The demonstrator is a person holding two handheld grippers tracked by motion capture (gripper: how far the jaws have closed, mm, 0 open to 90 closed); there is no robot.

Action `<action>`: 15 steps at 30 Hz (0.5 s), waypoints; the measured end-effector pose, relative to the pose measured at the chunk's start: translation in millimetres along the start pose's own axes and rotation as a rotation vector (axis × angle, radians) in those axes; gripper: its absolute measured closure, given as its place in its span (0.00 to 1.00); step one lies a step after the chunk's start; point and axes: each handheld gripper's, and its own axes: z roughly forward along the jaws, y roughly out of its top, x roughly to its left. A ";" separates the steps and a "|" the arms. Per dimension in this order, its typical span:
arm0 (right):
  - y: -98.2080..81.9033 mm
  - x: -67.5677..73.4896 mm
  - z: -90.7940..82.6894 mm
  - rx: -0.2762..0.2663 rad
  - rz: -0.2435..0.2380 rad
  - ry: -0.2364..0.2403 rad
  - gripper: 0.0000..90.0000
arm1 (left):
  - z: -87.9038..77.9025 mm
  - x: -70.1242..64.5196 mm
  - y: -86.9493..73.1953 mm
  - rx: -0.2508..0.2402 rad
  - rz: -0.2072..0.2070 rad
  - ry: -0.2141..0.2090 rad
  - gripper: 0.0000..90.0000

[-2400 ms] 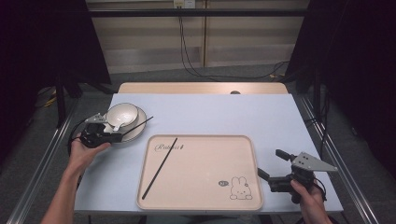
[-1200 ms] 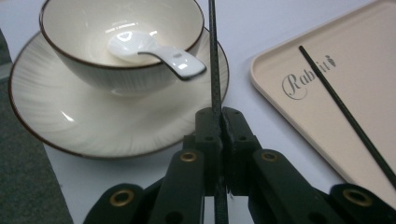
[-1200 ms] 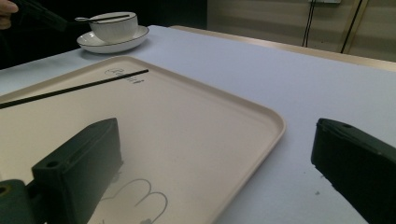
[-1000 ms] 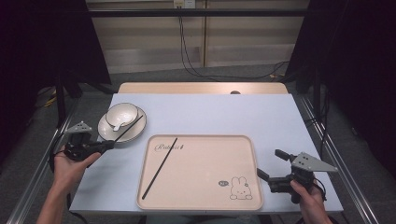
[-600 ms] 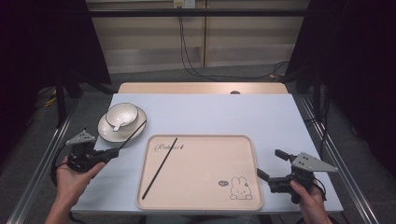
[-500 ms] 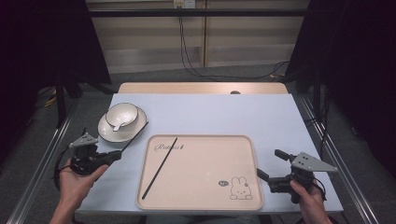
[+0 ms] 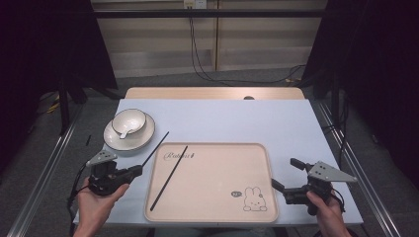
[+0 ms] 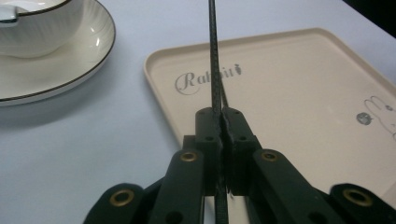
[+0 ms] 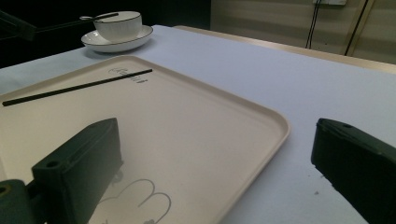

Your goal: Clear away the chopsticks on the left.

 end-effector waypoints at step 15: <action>0.2 0.4 0.5 0.002 -0.002 0.002 0.02 | 28.9 -46.3 4.2 0.035 -0.014 0.025 0.96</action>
